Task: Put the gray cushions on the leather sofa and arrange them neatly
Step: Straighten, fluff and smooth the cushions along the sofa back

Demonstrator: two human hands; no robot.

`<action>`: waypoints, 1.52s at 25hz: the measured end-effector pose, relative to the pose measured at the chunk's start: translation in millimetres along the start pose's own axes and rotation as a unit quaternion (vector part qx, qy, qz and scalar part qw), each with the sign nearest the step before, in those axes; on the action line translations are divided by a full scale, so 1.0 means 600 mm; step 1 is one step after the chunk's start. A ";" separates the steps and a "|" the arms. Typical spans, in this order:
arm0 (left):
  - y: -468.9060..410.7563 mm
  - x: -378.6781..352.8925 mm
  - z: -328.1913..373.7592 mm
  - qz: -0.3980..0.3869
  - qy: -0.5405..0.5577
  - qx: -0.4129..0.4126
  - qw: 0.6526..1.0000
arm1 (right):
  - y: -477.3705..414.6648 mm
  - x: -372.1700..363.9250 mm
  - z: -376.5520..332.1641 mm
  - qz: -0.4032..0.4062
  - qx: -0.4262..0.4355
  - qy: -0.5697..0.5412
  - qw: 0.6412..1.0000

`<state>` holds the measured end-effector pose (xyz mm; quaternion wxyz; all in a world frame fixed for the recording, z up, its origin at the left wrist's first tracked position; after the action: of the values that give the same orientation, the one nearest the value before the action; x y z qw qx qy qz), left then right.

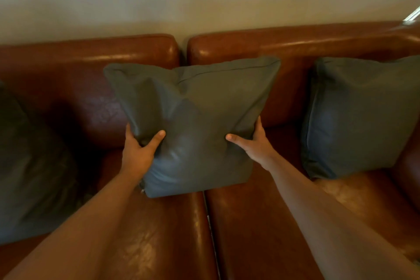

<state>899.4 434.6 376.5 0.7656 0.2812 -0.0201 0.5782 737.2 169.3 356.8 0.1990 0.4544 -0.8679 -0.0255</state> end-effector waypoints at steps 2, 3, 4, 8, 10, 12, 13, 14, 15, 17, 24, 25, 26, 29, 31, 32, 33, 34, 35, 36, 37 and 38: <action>-0.004 0.001 -0.002 -0.001 -0.005 0.004 1.000 | 0.002 -0.003 0.010 0.007 0.004 -0.008 1.000; -0.007 0.001 -0.007 0.000 -0.006 0.004 1.000 | 0.004 -0.006 0.014 0.007 0.007 -0.009 1.000; -0.010 -0.001 -0.011 0.000 -0.007 0.003 1.000 | 0.003 -0.007 0.017 0.008 0.005 -0.010 1.000; -0.003 -0.017 -0.014 0.026 0.009 -0.017 0.999 | -0.004 0.001 0.020 -0.002 0.015 -0.003 1.000; 0.010 -0.032 -0.019 0.075 0.027 -0.012 0.997 | -0.004 0.021 0.015 -0.034 0.025 0.022 0.999; 0.036 -0.059 -0.027 0.174 0.010 0.016 0.985 | 0.001 0.063 0.019 -0.064 0.047 0.080 0.994; 0.059 -0.083 -0.024 0.225 0.003 0.018 0.974 | 0.000 0.100 0.023 -0.058 0.070 0.114 0.989; 0.087 -0.112 -0.013 0.265 -0.004 0.001 0.964 | -0.004 0.147 0.028 -0.030 0.094 0.149 0.984; 0.117 -0.146 0.006 0.289 -0.009 -0.029 0.957 | -0.011 0.203 0.033 0.013 0.120 0.193 0.974; 0.170 -0.228 0.055 0.296 -0.019 -0.100 0.950 | -0.027 0.323 0.046 0.077 0.152 0.284 0.943; 0.274 -0.604 0.199 0.105 -0.118 -0.211 0.965 | -0.041 0.620 0.104 0.103 0.270 0.471 0.834; 0.275 -0.650 0.209 0.048 -0.107 -0.180 0.977 | -0.047 0.662 0.114 0.136 0.209 0.422 0.872; 0.270 -0.691 0.215 -0.010 -0.086 -0.139 0.986 | -0.053 0.703 0.129 0.157 0.143 0.358 0.909; 0.248 -0.773 0.229 -0.114 -0.055 -0.041 0.991 | -0.077 0.790 0.174 0.167 0.020 0.145 0.975; 0.229 -0.802 0.231 -0.127 -0.061 -0.008 0.990 | -0.087 0.826 0.202 0.146 -0.027 0.020 0.989; 0.219 -0.811 0.229 -0.128 -0.064 0.009 0.990 | -0.089 0.836 0.213 0.126 -0.049 -0.014 0.991; 0.209 -0.816 0.223 -0.133 -0.059 0.033 0.989 | -0.092 0.843 0.224 0.108 -0.071 -0.038 0.991; 0.201 -0.818 0.214 -0.144 -0.043 0.066 0.986 | -0.095 0.845 0.232 0.093 -0.093 -0.058 0.990; 0.196 -0.816 0.205 -0.158 -0.020 0.105 0.982 | -0.099 0.844 0.238 0.083 -0.111 -0.071 0.988; 0.193 -0.815 0.195 -0.176 0.006 0.143 0.974 | -0.104 0.841 0.242 0.079 -0.122 -0.080 0.986; 0.195 -0.817 0.191 -0.191 0.029 0.171 0.966 | -0.109 0.840 0.245 0.081 -0.124 -0.086 0.985; 0.197 -0.818 0.189 -0.196 0.047 0.184 0.962 | -0.112 0.841 0.244 0.089 -0.122 -0.091 0.984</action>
<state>664.7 -25.3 345.4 0.7992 0.3885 0.1782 0.4227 479.5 -293.1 369.4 0.1744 0.3438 -0.9097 -0.1545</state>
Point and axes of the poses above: each hand's wrist, its own y-axis away from the middle knuckle, its own x-axis out of the back of the hand, z = x × y, the point moved 3 cm from there along -y, towards the middle knuckle, and after that the axes turned 13 degrees about x, right-handed, at the moved point
